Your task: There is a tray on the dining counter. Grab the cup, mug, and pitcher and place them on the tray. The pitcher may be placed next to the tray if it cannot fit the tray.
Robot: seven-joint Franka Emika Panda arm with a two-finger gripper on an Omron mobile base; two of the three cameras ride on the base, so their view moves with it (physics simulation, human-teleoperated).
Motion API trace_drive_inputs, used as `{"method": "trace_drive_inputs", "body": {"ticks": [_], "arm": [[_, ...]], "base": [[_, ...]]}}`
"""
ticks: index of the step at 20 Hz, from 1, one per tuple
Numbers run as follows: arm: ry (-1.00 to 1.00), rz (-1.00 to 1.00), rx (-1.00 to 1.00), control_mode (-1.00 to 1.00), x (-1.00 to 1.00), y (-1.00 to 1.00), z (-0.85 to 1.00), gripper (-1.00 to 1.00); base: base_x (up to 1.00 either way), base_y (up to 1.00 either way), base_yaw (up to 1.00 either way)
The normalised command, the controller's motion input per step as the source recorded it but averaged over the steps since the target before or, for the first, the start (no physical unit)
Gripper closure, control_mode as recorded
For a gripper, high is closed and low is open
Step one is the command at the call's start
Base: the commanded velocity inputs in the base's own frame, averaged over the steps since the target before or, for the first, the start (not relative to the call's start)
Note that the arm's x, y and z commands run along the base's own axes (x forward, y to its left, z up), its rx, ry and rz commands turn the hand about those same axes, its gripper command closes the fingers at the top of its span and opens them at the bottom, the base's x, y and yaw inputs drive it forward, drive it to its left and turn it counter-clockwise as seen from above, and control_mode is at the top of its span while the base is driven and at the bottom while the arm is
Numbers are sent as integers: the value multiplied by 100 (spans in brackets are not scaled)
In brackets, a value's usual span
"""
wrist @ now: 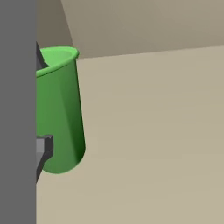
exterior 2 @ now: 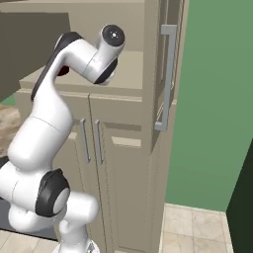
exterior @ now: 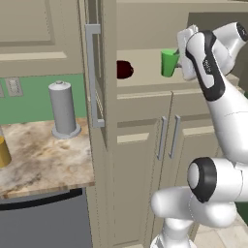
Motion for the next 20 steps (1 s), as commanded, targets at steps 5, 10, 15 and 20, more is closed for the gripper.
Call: {"method": "trace_drive_inputs", "body": {"ticks": [5, 10, 15, 20], "arm": [[-8, 0, 5, -100, -49, -18, -4, 100], [-2, 0, 2, -100, -83, -13, 0, 100], [0, 0, 0, -100, -100, -1, 0, 100], [0, 0, 0, -100, -87, 0, 0, 100]], "base": [[0, 0, 0], [0, 0, 0], [0, 0, 0], [0, 0, 0]]}}
